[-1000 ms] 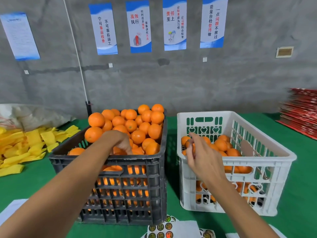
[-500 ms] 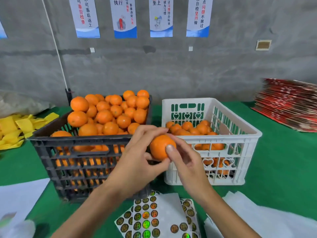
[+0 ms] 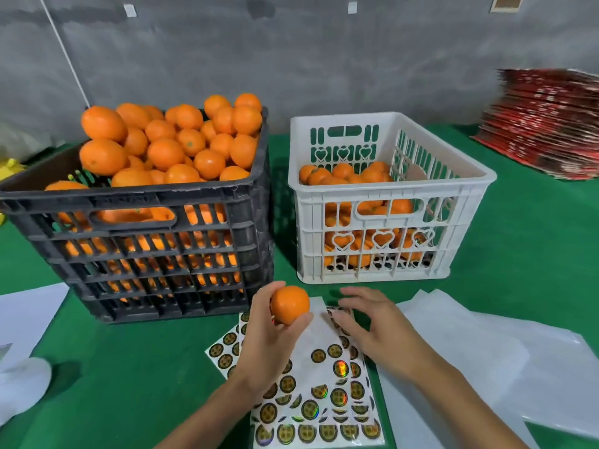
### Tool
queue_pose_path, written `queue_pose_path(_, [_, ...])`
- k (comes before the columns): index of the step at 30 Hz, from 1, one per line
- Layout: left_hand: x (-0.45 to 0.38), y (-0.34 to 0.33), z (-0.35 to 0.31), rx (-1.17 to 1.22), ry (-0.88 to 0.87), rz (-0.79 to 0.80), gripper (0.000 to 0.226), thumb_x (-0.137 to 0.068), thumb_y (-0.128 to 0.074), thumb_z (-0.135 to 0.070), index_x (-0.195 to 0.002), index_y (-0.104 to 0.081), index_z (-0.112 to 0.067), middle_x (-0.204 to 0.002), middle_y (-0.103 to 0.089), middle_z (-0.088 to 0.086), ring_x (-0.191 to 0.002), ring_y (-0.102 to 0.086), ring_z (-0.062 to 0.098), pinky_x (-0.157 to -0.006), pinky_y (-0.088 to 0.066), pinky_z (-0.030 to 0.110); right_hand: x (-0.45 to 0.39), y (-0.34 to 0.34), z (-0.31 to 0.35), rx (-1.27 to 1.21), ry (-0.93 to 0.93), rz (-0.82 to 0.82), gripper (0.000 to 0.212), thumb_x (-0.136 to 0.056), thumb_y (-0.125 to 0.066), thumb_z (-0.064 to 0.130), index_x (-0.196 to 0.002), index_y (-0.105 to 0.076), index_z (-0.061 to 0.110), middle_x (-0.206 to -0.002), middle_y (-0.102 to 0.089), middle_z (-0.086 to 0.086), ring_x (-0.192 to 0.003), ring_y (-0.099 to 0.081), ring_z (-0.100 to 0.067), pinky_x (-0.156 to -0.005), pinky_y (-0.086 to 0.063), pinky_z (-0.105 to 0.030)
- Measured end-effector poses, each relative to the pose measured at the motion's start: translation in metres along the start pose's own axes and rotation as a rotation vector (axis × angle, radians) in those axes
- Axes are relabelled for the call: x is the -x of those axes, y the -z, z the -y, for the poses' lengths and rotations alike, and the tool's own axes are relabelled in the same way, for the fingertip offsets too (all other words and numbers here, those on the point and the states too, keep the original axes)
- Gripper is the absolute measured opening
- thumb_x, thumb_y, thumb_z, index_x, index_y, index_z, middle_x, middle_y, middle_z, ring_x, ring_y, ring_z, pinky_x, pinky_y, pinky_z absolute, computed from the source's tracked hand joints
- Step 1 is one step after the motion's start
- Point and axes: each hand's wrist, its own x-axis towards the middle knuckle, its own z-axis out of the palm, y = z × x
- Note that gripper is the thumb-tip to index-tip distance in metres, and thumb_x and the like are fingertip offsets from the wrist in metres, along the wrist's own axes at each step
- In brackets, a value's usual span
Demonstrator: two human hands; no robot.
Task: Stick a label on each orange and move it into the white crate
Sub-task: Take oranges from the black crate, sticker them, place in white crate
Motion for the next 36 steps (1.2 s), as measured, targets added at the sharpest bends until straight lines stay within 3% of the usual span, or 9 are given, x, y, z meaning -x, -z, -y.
queue_pose_path(3, [0.002, -0.004, 0.0, 0.089, 0.065, -0.12, 0.055, -0.091, -0.075, -0.044, -0.133, -0.041, -0.046, -0.123, -0.054, -0.002, -0.087, -0.065, 0.009, -0.074, -0.056, 0.026, 0.006, -0.005, 0.0, 0.137, -0.03, -0.029, 0.028, -0.103, -0.054, 0.044, -0.095, -0.074, 0.026, -0.099, -0.06, 0.013, -0.1, -0.054, -0.01, -0.085, -0.044, -0.026])
queue_pose_path(7, [0.003, -0.005, 0.003, 0.134, 0.067, -0.176, 0.061, -0.085, -0.07, -0.057, -0.136, -0.039, -0.043, -0.118, -0.056, -0.002, -0.08, -0.066, 0.009, -0.07, -0.056, 0.023, 0.005, -0.009, 0.008, 0.107, -0.218, -0.022, 0.048, -0.103, -0.05, 0.049, -0.066, -0.059, 0.021, -0.058, -0.055, 0.005, -0.06, -0.055, -0.012, -0.053, -0.036, -0.025])
queue_pose_path(11, [0.002, -0.007, 0.005, 0.136, 0.052, -0.171, 0.059, -0.087, -0.071, -0.053, -0.137, -0.039, -0.043, -0.121, -0.056, -0.003, -0.088, -0.066, 0.008, -0.074, -0.057, 0.022, 0.006, -0.009, 0.012, -0.089, -0.274, 0.104, 0.069, -0.087, -0.044, 0.077, -0.078, -0.073, 0.015, -0.064, -0.069, -0.001, -0.059, -0.063, -0.008, -0.066, -0.051, -0.034])
queue_pose_path(16, [0.003, -0.007, 0.004, 0.169, 0.043, -0.153, 0.057, -0.093, -0.072, -0.042, -0.14, -0.039, -0.037, -0.124, -0.055, -0.001, -0.093, -0.066, 0.006, -0.078, -0.054, 0.018, 0.009, -0.014, 0.015, -0.213, -0.253, 0.106, 0.054, -0.08, -0.056, 0.084, -0.085, -0.071, 0.032, -0.083, -0.073, 0.022, -0.085, -0.068, 0.006, -0.085, -0.054, -0.033])
queue_pose_path(19, [0.005, -0.007, 0.002, 0.207, 0.05, -0.135, 0.054, -0.097, -0.071, -0.034, -0.14, -0.038, -0.038, -0.126, -0.054, -0.001, -0.095, -0.067, 0.006, -0.079, -0.054, 0.017, 0.007, -0.004, 0.013, -0.07, -0.286, -0.014, 0.038, -0.087, -0.056, 0.071, -0.093, -0.071, 0.038, -0.087, -0.074, 0.019, -0.08, -0.067, 0.0, -0.077, -0.057, -0.033])
queue_pose_path(24, [0.007, -0.006, 0.0, 0.227, 0.058, -0.106, 0.055, -0.099, -0.07, -0.028, -0.142, -0.036, -0.035, -0.129, -0.051, -0.003, -0.105, -0.069, 0.009, -0.086, -0.052, 0.012, 0.005, 0.003, 0.026, -0.557, -0.5, 0.196, 0.04, -0.098, -0.059, 0.052, -0.098, -0.075, 0.015, -0.092, -0.08, 0.008, -0.043, -0.05, -0.012, -0.043, -0.037, -0.016])
queue_pose_path(29, [0.006, -0.006, -0.001, 0.195, 0.045, -0.11, 0.055, -0.1, -0.069, -0.027, -0.143, -0.035, -0.034, -0.128, -0.05, -0.004, -0.107, -0.065, 0.007, -0.089, -0.051, 0.013, 0.007, -0.002, 0.031, -0.759, -0.423, 0.249, 0.044, -0.082, -0.076, 0.05, -0.106, -0.073, 0.013, -0.067, -0.059, -0.006, -0.04, -0.038, -0.011, -0.04, -0.029, -0.018])
queue_pose_path(33, [0.006, -0.007, 0.001, 0.207, 0.041, -0.114, 0.055, -0.099, -0.07, -0.032, -0.141, -0.036, -0.038, -0.129, -0.048, -0.007, -0.109, -0.067, 0.011, -0.087, -0.052, 0.014, 0.007, -0.01, 0.024, -0.71, -0.228, 0.225, 0.065, -0.089, -0.08, 0.03, -0.138, -0.049, 0.059, -0.071, -0.048, -0.003, -0.047, -0.04, -0.014, -0.046, -0.038, -0.023])
queue_pose_path(36, [0.005, -0.007, 0.003, 0.203, 0.034, -0.115, 0.053, -0.1, -0.07, -0.03, -0.14, -0.036, -0.043, -0.131, -0.047, -0.008, -0.111, -0.067, 0.013, -0.088, -0.053, 0.015, 0.009, -0.009, 0.02, -0.638, -0.089, 0.372, 0.046, -0.092, -0.078, 0.016, -0.129, -0.068, 0.041, -0.099, -0.071, 0.011, -0.092, -0.069, -0.008, -0.083, -0.053, -0.027])
